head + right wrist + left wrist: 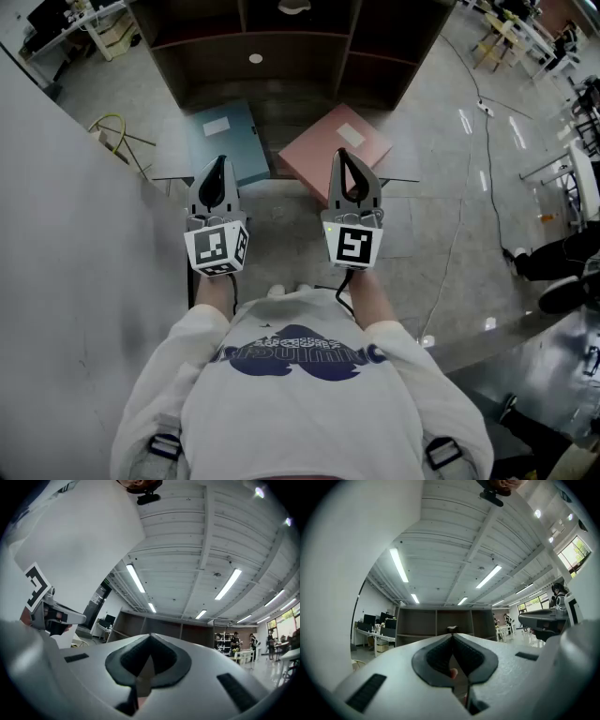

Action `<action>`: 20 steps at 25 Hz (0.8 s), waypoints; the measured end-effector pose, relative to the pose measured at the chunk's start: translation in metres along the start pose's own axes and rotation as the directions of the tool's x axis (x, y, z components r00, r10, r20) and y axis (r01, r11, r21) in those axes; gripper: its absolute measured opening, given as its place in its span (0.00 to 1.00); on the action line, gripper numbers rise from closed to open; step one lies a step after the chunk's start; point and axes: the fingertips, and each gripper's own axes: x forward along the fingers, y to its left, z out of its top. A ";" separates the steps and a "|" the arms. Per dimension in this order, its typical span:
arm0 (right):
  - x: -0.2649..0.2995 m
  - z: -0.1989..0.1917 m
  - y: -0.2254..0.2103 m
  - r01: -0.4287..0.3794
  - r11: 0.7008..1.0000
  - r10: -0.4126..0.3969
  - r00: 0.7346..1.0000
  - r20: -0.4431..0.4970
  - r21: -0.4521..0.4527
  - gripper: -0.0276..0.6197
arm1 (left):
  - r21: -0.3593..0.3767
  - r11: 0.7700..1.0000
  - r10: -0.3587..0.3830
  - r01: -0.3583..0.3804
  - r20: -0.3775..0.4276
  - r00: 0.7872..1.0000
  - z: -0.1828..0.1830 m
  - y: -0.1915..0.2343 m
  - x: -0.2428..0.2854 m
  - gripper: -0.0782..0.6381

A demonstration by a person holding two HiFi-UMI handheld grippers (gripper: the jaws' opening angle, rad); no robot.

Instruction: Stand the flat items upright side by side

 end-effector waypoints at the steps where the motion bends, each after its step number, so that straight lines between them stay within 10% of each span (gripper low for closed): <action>1: 0.000 0.000 0.000 -0.002 1.000 0.002 1.000 0.001 -0.002 0.04 | -0.001 1.000 0.001 -0.001 0.000 1.000 0.000 0.000 0.000 0.12; 20: -0.008 -0.026 -0.021 -0.019 0.996 0.025 0.998 -0.062 0.088 0.04 | -0.004 1.000 0.016 -0.016 -0.036 0.999 -0.007 0.010 0.005 0.12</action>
